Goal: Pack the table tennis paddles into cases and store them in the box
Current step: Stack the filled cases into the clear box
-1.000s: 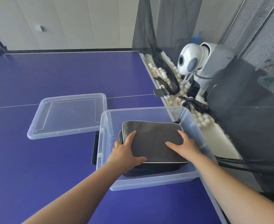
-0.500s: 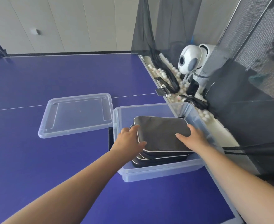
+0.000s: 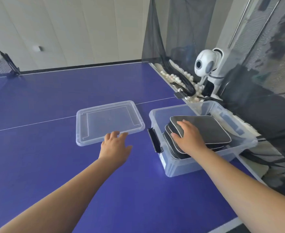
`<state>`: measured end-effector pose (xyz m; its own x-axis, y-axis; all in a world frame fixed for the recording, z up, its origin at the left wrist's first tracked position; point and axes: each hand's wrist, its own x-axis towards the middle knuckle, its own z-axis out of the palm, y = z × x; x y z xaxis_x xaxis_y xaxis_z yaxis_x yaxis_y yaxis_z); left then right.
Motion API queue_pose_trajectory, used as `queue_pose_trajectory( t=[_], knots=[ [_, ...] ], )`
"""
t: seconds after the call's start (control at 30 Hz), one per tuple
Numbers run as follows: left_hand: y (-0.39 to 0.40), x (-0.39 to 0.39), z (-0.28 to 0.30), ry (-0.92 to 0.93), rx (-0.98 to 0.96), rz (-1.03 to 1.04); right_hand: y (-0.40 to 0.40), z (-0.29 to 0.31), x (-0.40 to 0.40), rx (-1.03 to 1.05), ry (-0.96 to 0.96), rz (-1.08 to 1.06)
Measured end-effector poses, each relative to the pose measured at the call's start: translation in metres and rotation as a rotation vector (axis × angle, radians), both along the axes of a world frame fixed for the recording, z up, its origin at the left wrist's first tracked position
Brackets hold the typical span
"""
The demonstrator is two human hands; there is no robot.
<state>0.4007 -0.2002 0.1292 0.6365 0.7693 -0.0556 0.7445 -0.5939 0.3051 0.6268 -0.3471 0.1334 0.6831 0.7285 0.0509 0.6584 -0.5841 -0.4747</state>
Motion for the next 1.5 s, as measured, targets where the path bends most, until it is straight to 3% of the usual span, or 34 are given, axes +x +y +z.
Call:
queue_pose_trajectory(
  t=[0.27, 0.7, 1.1, 1.5],
  knots=[
    [0.028, -0.072, -0.014, 0.044, -0.013, 0.158, 0.031, -0.006, -0.06, -0.004, -0.062, 0.148],
    [0.066, -0.125, -0.037, -0.004, -0.097, 0.392, 0.107, -0.019, -0.079, -0.02, -0.035, 0.303],
    [0.17, -0.141, -0.069, -0.023, -0.157, 0.444, 0.218, -0.052, -0.062, -0.163, 0.039, 0.175],
    [0.288, -0.079, -0.136, -0.082, -0.257, 0.522, 0.346, -0.127, 0.006, -0.341, 0.081, -0.002]
  ],
)
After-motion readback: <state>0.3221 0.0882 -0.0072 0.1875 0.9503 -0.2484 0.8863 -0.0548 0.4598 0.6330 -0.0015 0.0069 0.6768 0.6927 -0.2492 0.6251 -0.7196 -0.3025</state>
